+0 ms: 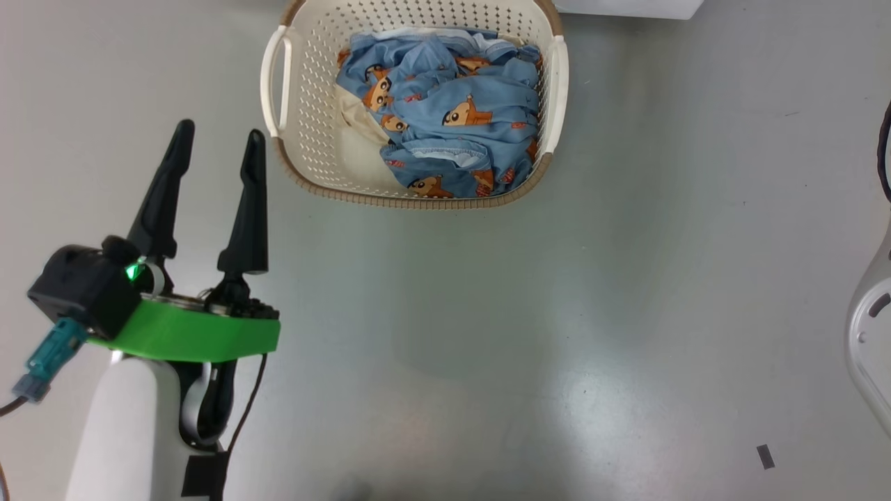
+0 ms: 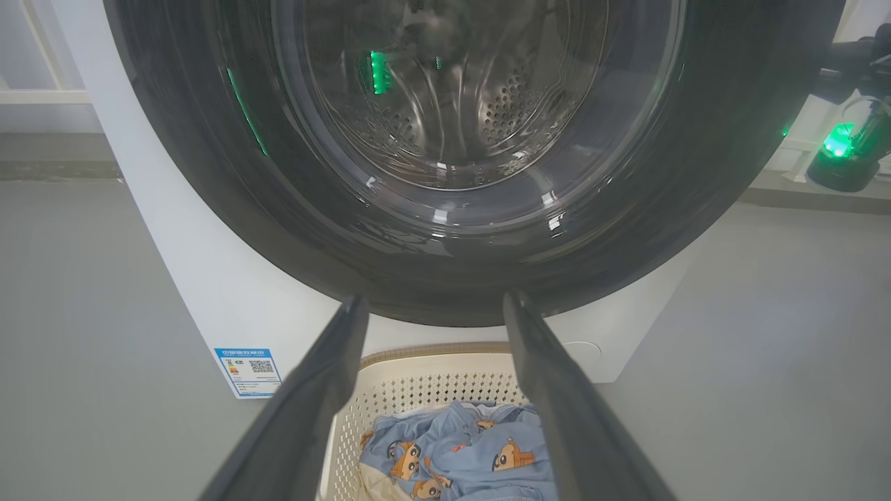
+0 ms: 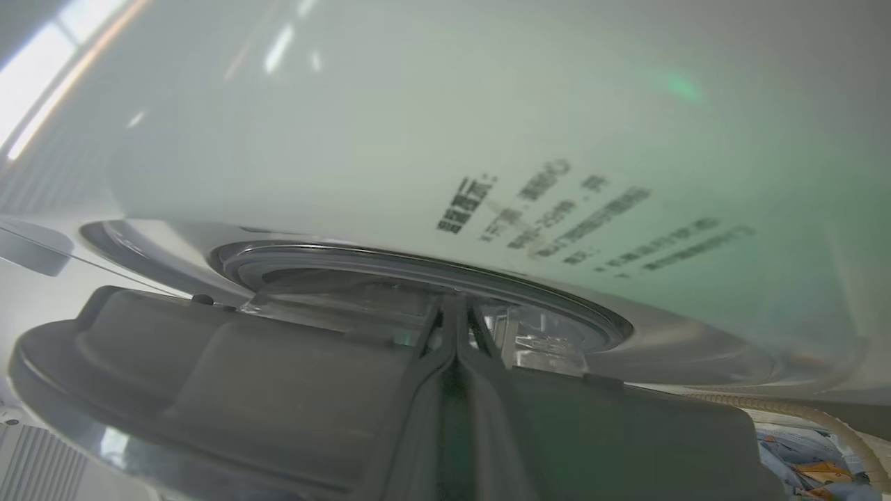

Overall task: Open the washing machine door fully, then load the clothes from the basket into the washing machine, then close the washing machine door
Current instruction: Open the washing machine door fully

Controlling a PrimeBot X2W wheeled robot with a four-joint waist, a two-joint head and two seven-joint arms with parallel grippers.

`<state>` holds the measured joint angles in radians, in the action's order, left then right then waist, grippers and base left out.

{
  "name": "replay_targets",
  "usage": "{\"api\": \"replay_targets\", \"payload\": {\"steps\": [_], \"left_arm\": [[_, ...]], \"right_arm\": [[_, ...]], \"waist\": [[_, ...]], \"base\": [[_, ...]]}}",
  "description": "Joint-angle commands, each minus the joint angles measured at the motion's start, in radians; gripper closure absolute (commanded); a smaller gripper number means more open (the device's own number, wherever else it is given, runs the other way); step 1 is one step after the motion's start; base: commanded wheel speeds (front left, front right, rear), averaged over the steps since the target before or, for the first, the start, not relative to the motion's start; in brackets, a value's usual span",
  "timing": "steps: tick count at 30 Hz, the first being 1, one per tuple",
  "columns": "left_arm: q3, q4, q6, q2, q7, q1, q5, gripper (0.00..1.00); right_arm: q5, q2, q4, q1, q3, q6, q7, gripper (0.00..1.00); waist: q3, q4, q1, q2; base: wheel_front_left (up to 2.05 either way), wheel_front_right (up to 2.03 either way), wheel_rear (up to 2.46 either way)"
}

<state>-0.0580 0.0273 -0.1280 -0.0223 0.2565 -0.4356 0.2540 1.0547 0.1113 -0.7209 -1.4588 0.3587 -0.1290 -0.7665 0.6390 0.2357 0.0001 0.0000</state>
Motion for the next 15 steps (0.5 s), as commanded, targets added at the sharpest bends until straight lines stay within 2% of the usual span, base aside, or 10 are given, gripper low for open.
{"api": "replay_targets", "payload": {"steps": [1,15], "left_arm": [[0.028,-0.028,-0.003,-0.028,0.005,-0.004,0.007,0.0],[0.035,-0.035,-0.003,-0.028,0.005,0.007,-0.001,0.0]], "right_arm": [[-0.019,-0.047,0.035,-0.019,-0.013,-0.002,-0.035,1.0],[-0.009,-0.059,0.123,0.088,0.016,-0.002,-0.252,1.0]], "waist": [[-0.004,0.0,-0.0001,0.0],[-0.036,-0.015,-0.0001,0.0]], "base": [[0.0,0.0,0.0],[0.0,0.0,0.0]]}}
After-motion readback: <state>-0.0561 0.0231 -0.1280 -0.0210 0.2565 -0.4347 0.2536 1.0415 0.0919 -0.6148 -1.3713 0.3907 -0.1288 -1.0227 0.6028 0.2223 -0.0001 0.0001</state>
